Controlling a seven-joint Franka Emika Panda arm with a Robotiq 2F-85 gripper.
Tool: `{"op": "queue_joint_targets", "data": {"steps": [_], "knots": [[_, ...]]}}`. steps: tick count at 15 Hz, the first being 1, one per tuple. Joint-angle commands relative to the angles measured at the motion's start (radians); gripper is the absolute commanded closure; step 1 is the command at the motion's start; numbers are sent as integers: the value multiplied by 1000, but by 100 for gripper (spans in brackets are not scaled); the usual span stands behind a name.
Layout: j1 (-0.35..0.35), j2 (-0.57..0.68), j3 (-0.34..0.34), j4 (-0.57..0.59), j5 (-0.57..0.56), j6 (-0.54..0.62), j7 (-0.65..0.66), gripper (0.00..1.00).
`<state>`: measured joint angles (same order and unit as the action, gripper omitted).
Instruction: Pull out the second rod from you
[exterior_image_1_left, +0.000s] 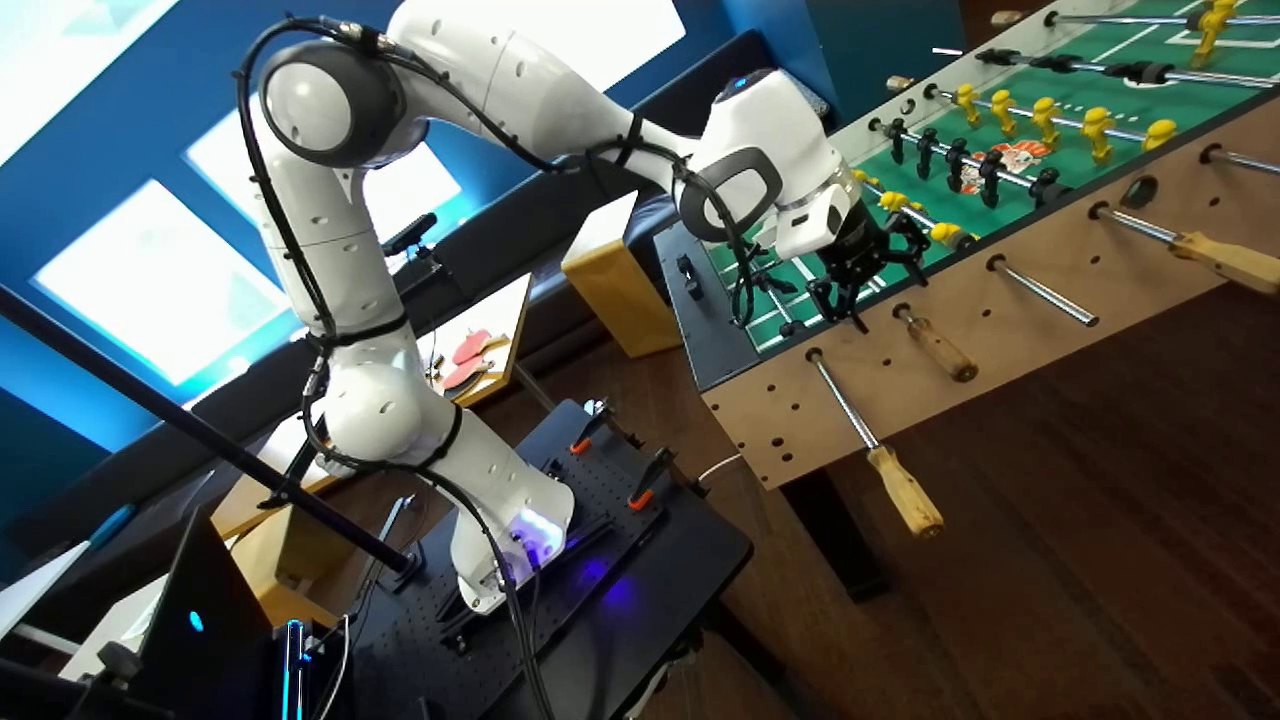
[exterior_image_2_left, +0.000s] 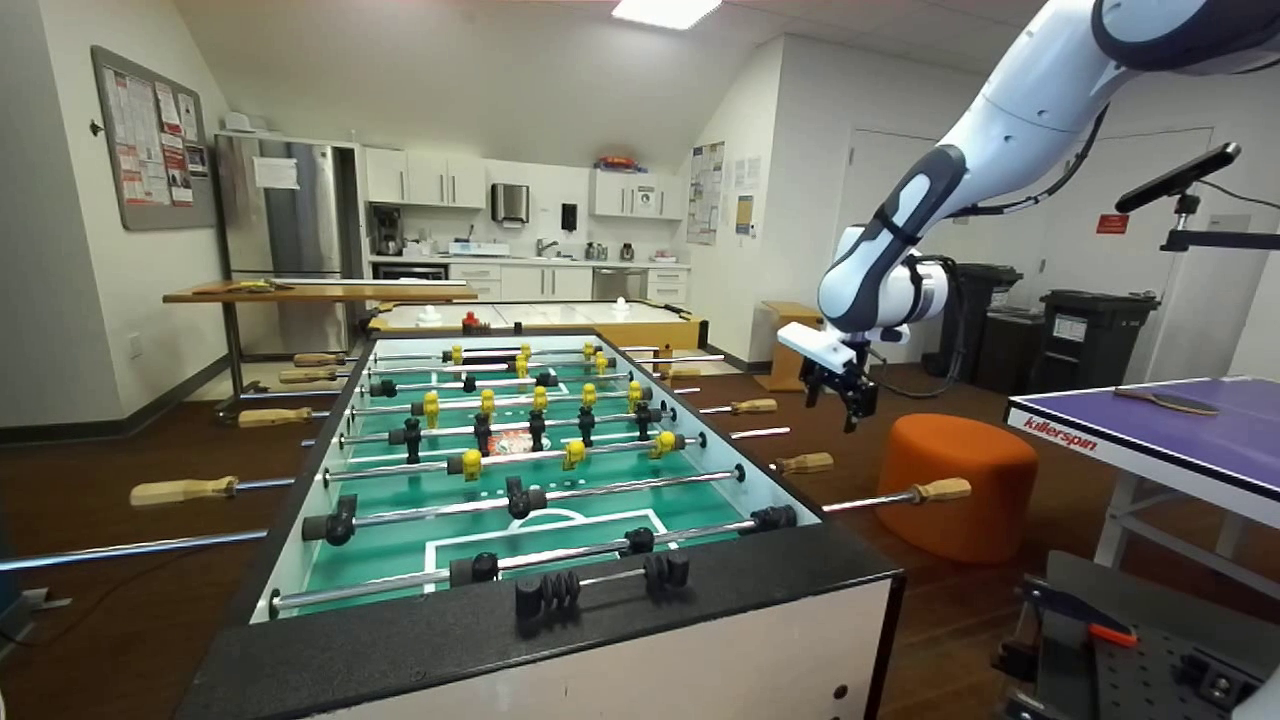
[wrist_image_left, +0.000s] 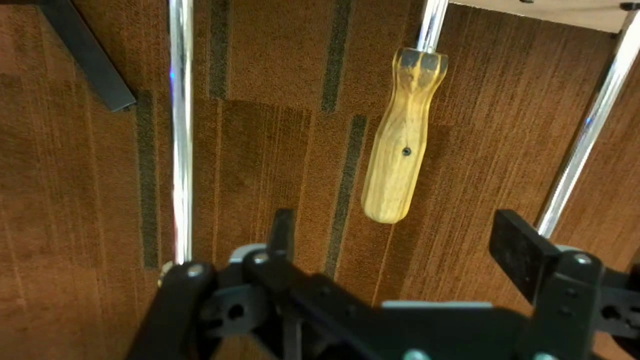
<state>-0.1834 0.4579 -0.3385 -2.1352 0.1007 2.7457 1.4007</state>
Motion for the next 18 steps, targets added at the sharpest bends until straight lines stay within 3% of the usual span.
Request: {"op": "queue_joint_targets", "data": {"steps": [1, 11, 18], "knots": [[10, 3, -10, 4, 14, -2, -10, 0], [-24, 133, 16, 85, 63, 7, -30, 0], [-60, 233, 52, 202, 138, -4, -54, 0]]}}
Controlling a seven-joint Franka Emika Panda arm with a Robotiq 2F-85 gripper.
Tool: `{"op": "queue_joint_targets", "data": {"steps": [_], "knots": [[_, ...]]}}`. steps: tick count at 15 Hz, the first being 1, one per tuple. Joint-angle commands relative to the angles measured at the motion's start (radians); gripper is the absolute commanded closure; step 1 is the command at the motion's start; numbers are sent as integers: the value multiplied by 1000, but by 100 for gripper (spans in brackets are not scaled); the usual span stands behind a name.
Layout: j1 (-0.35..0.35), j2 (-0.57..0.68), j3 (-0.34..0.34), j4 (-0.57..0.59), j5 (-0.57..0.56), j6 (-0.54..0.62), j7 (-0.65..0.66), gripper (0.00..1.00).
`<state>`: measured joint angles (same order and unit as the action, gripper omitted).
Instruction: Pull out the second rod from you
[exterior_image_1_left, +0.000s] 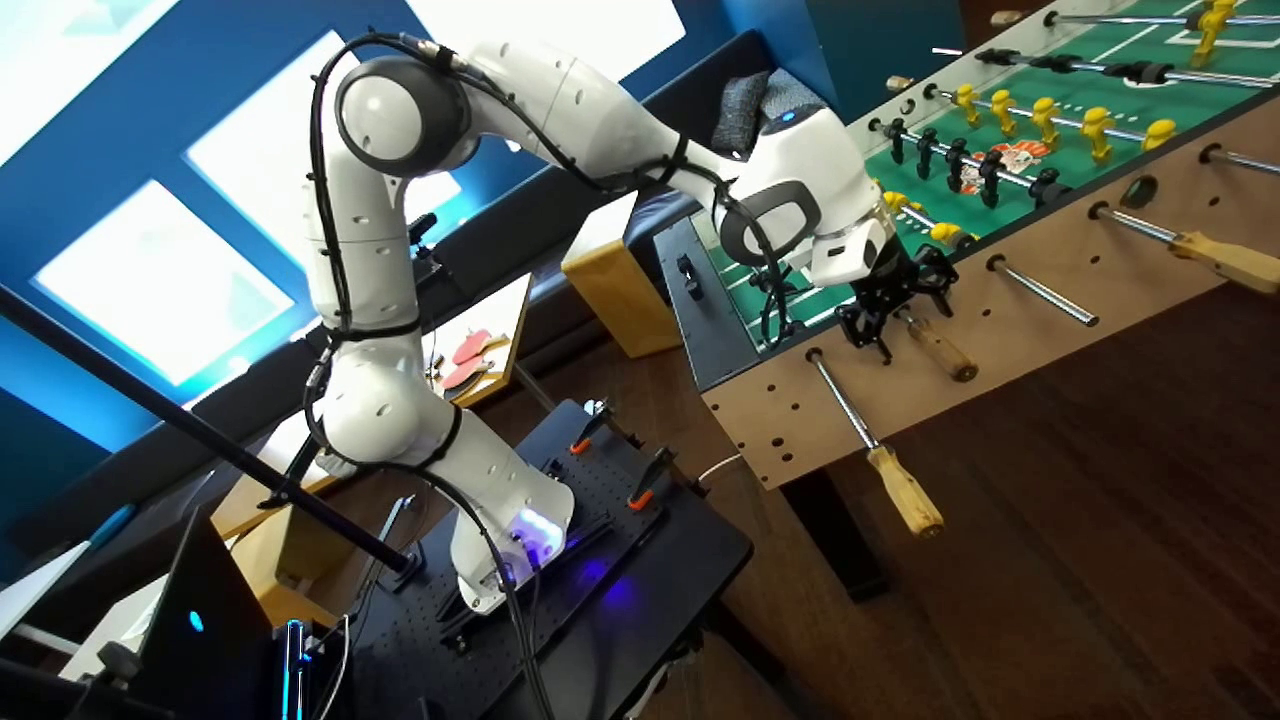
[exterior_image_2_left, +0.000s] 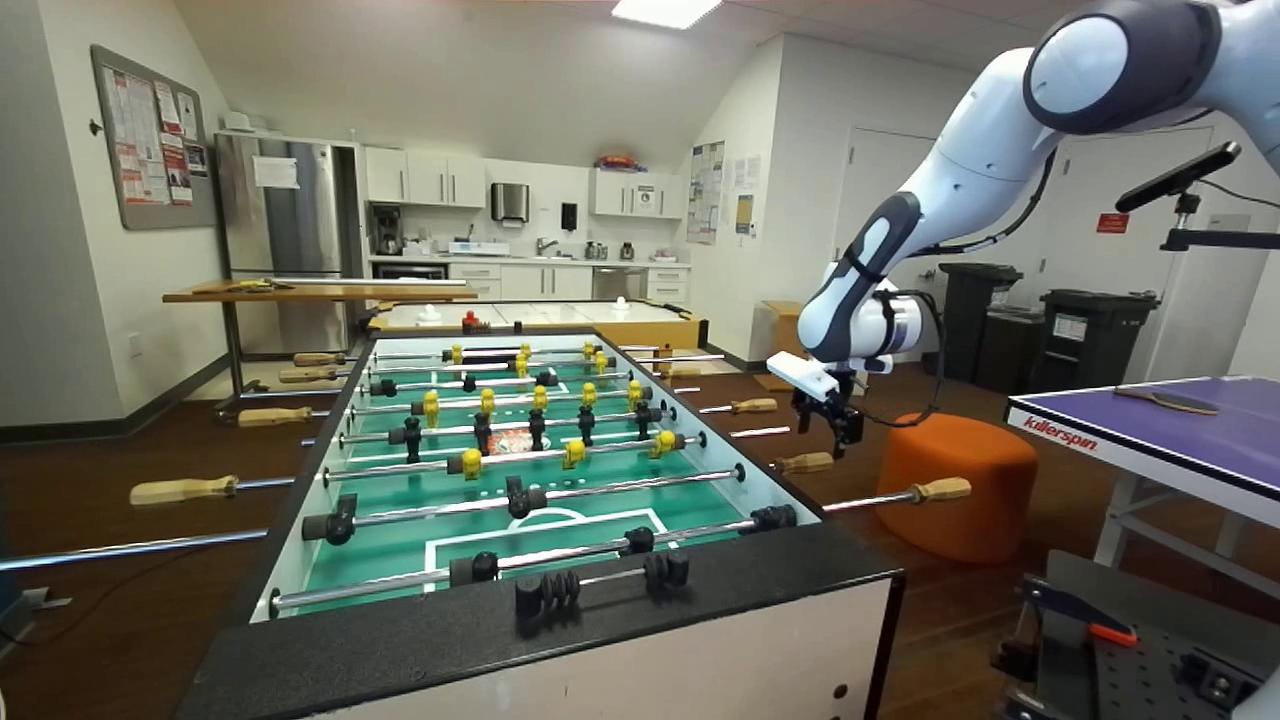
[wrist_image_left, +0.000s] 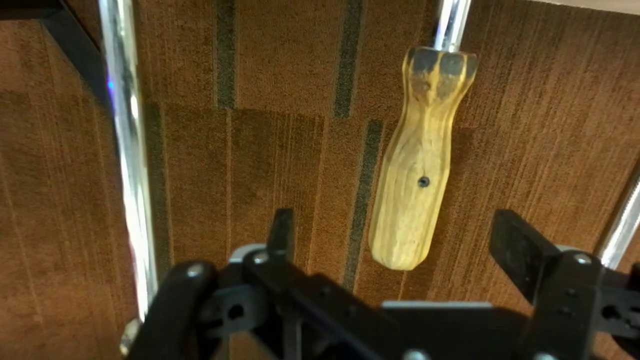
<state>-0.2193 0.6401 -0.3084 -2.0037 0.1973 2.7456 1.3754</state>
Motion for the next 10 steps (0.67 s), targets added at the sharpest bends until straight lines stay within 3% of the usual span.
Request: {"op": "queue_joint_targets", "data": {"steps": [1, 10], "knots": [[-25, 67, 23, 88, 46, -8, -26, 0], [-36, 157, 43, 193, 65, -34, -34, 0]]}}
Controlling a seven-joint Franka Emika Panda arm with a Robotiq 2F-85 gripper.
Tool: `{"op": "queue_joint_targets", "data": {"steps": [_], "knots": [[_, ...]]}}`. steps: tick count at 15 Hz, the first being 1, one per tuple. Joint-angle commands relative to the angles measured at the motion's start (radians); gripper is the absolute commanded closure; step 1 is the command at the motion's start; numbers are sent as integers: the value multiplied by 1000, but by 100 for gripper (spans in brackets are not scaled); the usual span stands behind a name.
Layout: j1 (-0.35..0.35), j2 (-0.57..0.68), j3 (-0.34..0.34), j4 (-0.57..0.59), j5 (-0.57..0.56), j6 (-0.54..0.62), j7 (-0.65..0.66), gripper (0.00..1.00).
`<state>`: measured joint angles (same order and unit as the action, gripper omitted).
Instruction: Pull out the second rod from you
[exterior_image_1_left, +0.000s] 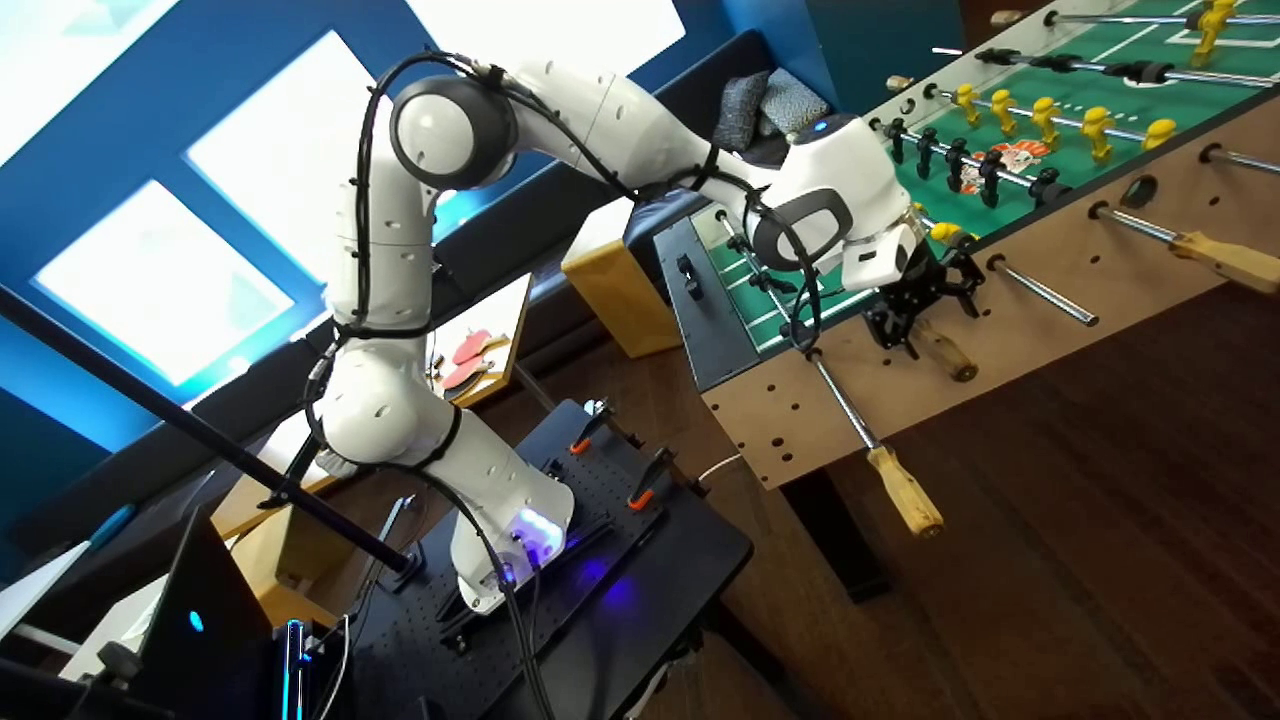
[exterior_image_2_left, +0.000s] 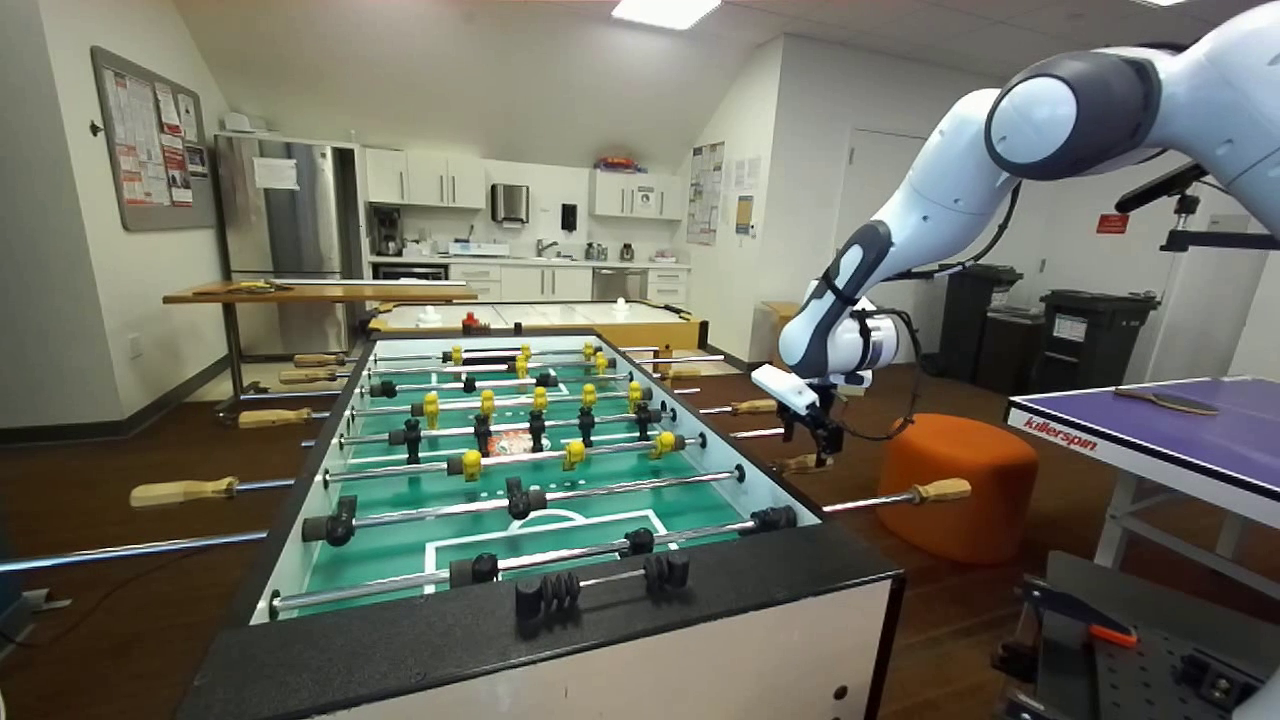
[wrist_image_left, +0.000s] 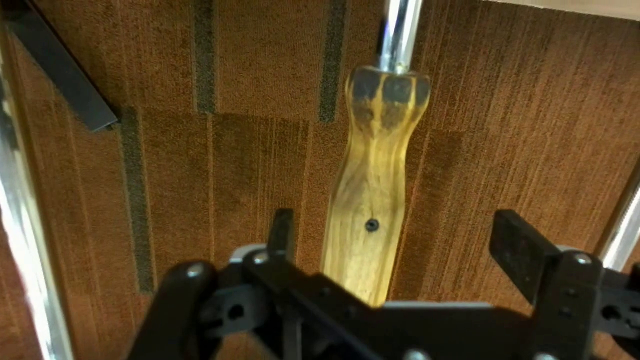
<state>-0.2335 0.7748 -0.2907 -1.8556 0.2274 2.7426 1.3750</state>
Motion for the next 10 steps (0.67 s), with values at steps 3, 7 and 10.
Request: {"op": "queue_joint_targets", "data": {"steps": [3, 7, 10], "knots": [[-30, 35, 40, 56, 43, -40, -35, 0], [-27, 47, 42, 57, 56, -33, -31, 26], [-28, 48, 41, 58, 62, -34, -31, 49]]}}
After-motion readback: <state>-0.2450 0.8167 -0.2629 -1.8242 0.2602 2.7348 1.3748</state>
